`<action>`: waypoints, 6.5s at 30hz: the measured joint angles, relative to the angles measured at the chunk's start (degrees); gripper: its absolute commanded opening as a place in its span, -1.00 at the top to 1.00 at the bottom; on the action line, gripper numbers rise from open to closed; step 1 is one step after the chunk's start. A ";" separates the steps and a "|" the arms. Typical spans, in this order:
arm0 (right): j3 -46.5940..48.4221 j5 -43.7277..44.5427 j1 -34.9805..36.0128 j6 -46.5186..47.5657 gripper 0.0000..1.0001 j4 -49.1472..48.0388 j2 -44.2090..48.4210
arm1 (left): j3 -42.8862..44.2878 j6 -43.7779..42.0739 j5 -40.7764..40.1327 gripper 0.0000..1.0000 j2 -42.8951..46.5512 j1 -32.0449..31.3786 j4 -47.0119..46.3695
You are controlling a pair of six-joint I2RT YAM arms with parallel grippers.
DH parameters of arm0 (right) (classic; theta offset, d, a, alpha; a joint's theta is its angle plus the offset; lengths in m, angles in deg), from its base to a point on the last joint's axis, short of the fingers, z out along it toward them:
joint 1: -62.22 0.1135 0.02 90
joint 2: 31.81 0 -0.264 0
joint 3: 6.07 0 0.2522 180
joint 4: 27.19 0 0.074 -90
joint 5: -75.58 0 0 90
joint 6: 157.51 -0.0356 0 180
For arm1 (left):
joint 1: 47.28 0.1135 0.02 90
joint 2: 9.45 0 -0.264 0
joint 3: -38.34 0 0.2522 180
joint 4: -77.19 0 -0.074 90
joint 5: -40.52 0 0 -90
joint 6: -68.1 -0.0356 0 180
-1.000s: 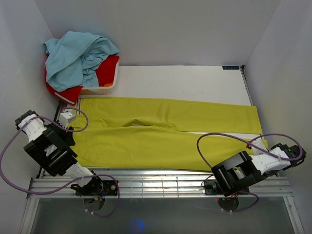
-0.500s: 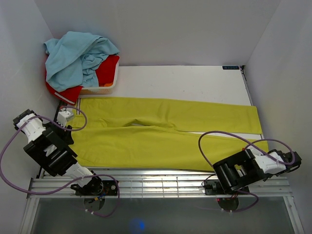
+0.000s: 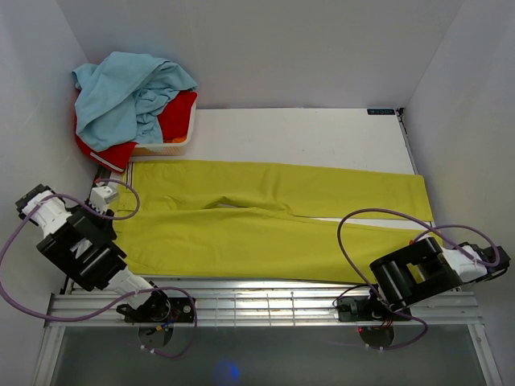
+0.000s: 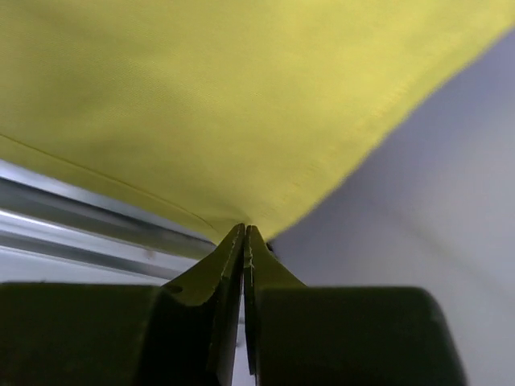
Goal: Fold and stack the trousers
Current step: Flatten the trousers out, then fold the trousers
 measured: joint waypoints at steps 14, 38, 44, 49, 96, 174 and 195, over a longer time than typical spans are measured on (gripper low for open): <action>10.75 -3.19 3.98 0.13 0.85 9.29 -0.44 | -0.15 -21.40 -7.34 -0.13 0.07 13.29 0.02; -2.51 -0.07 8.61 0.39 0.48 6.23 5.51 | -2.67 -23.30 -5.18 -0.29 0.15 13.77 0.11; 2.03 5.22 13.62 -0.37 0.42 9.03 -0.24 | -2.71 -23.32 -4.48 -0.29 0.52 13.77 0.11; 5.40 11.13 19.89 -1.55 0.38 10.91 -5.29 | -2.71 -23.32 -4.20 -0.29 0.55 13.77 0.13; 10.01 1.84 19.17 0.24 -0.01 4.98 -10.95 | -2.56 -23.54 -3.72 -0.31 0.55 13.77 0.11; 16.46 1.70 20.72 -0.50 0.84 16.44 -15.21 | -17.42 -23.74 -12.28 -0.23 4.20 15.30 -8.57; 15.80 2.82 20.81 -0.48 0.84 16.48 -15.17 | -29.33 -24.39 -12.33 0.65 11.10 14.32 -21.79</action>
